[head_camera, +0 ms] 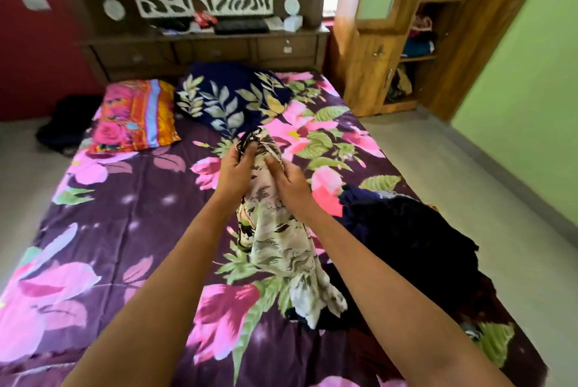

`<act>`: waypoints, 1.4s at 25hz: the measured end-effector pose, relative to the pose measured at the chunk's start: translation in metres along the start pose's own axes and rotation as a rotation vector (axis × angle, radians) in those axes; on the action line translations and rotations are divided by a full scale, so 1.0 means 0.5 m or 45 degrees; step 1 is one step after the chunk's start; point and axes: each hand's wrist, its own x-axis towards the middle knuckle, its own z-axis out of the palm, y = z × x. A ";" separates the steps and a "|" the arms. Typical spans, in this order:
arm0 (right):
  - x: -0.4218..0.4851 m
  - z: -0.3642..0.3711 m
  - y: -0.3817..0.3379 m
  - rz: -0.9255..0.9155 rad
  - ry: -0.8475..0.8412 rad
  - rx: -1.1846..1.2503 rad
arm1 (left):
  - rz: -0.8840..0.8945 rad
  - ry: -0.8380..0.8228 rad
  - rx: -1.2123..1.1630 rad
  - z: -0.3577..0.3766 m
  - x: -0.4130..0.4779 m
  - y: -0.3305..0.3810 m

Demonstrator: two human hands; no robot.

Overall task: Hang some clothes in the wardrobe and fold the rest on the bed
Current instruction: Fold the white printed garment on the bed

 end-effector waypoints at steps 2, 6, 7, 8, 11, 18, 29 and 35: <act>0.009 0.056 -0.050 -0.039 0.033 0.077 | 0.020 0.027 0.047 -0.067 -0.001 0.034; 0.027 0.126 -0.145 -0.010 0.102 0.267 | 0.004 0.054 0.147 -0.165 -0.021 0.075; 0.032 0.136 -0.169 -0.013 0.124 0.342 | -0.022 0.026 0.181 -0.182 -0.027 0.083; 0.039 0.140 -0.187 -0.020 0.150 0.406 | -0.042 0.010 0.225 -0.197 -0.030 0.085; 0.045 0.149 -0.271 0.002 0.195 0.534 | -0.015 0.006 0.230 -0.255 -0.044 0.107; 0.090 0.125 -0.323 -0.113 0.316 0.579 | 0.042 0.098 0.846 -0.346 0.007 0.138; 0.047 0.088 -0.285 -0.065 -0.617 -0.238 | 0.227 -0.079 0.051 -0.237 -0.017 0.273; 0.021 0.106 -0.262 -0.028 -0.912 -0.288 | 0.236 -0.193 -0.155 -0.230 -0.048 0.303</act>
